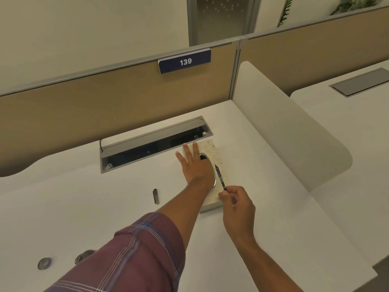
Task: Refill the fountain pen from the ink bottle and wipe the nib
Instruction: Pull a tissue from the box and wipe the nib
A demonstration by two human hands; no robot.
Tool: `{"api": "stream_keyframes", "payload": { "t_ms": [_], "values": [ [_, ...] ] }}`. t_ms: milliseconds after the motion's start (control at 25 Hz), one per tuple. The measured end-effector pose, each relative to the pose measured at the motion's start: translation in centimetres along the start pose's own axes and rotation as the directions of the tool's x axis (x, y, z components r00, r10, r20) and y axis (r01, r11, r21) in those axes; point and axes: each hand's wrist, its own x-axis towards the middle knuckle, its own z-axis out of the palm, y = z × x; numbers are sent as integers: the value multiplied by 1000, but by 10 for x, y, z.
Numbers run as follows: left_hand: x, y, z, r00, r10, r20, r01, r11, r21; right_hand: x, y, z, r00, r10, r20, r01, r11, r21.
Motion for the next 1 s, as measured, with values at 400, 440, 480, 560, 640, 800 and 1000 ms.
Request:
{"api": "stream_keyframes", "payload": {
  "t_ms": [400,440,480,560,640,800,1000],
  "values": [
    [4,5,-2,999,-32,31,31,999,33,2,2,0,1000,8,-6,-8,1000,1],
    [5,5,-2,999,-35,24,34,999,26,2,2,0,1000,10,-9,-10,1000,4],
    [5,6,-2,999,-34,14,34,999,13,3,2,0,1000,12,-12,-12,1000,7],
    [4,5,0,999,-32,-5,32,999,-42,4,2,0,1000,10,-14,-10,1000,12],
    [3,2,3,999,-23,-41,18,993,-121,5,2,0,1000,12,-17,-11,1000,21],
    [2,-10,7,992,0,-126,-42,944,-327,6,0,0,1000,-6,-23,7,1000,27],
    [5,-31,-5,985,-102,-142,-37,671,-741,5,-3,-1,1000,-14,-19,14,1000,25]
  ]
}}
